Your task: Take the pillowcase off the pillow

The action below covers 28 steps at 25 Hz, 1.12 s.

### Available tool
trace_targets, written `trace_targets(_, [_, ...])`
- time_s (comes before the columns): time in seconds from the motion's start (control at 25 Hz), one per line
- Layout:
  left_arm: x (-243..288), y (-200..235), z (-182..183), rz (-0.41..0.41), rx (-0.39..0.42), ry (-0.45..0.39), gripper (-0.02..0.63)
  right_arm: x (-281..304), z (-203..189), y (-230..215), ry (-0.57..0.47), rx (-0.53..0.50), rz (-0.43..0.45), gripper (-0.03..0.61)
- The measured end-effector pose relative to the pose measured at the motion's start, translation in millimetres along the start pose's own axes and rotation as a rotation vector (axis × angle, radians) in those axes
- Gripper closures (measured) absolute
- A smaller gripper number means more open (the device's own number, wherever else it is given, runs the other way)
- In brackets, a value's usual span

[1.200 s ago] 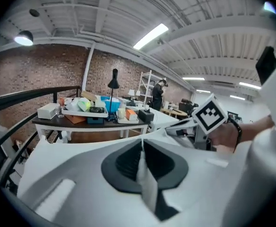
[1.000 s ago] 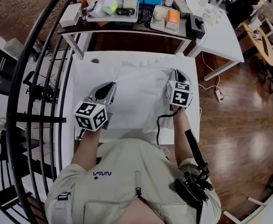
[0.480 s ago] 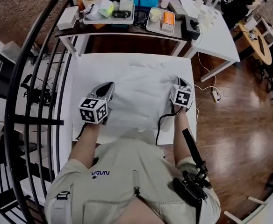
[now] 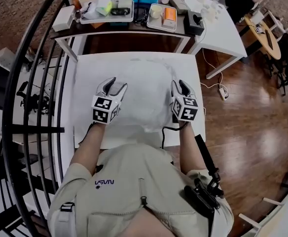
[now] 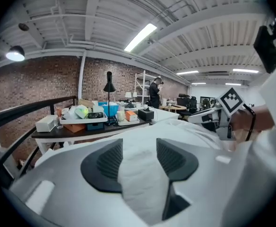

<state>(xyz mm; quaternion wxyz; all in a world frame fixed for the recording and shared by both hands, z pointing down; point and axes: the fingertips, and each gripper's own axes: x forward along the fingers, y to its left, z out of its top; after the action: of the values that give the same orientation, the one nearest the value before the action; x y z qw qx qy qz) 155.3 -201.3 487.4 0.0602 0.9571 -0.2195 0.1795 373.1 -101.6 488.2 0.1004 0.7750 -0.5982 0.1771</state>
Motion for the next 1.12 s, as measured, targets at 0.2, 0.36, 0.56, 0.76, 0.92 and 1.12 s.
trace_targets(0.2, [-37, -65, -17, -0.123, 0.140, 0.045, 0.365, -58, -30, 21, -0.009, 0.026, -0.051, 0.449])
trace_targets(0.36, [-56, -101, -39, -0.189, 0.162, 0.065, 0.340, -93, -71, 44, 0.071, 0.026, -0.082, 0.449])
trace_targets(0.56, [-63, -132, -83, -0.218, 0.242, 0.137, 0.319, -121, -107, 69, 0.128, 0.016, -0.098, 0.425])
trace_targets(0.76, [-44, -138, -122, -0.150, 0.330, 0.253, 0.284, -116, -145, 84, 0.225, -0.020, -0.022, 0.374])
trace_targets(0.92, [-28, -129, -125, -0.060, 0.347, 0.288, 0.296, -104, -144, 97, 0.238, -0.095, 0.036, 0.374])
trace_targets(1.12, [-24, -130, -127, -0.031, 0.298, 0.279, 0.396, -99, -144, 95, 0.243, -0.165, 0.015, 0.410])
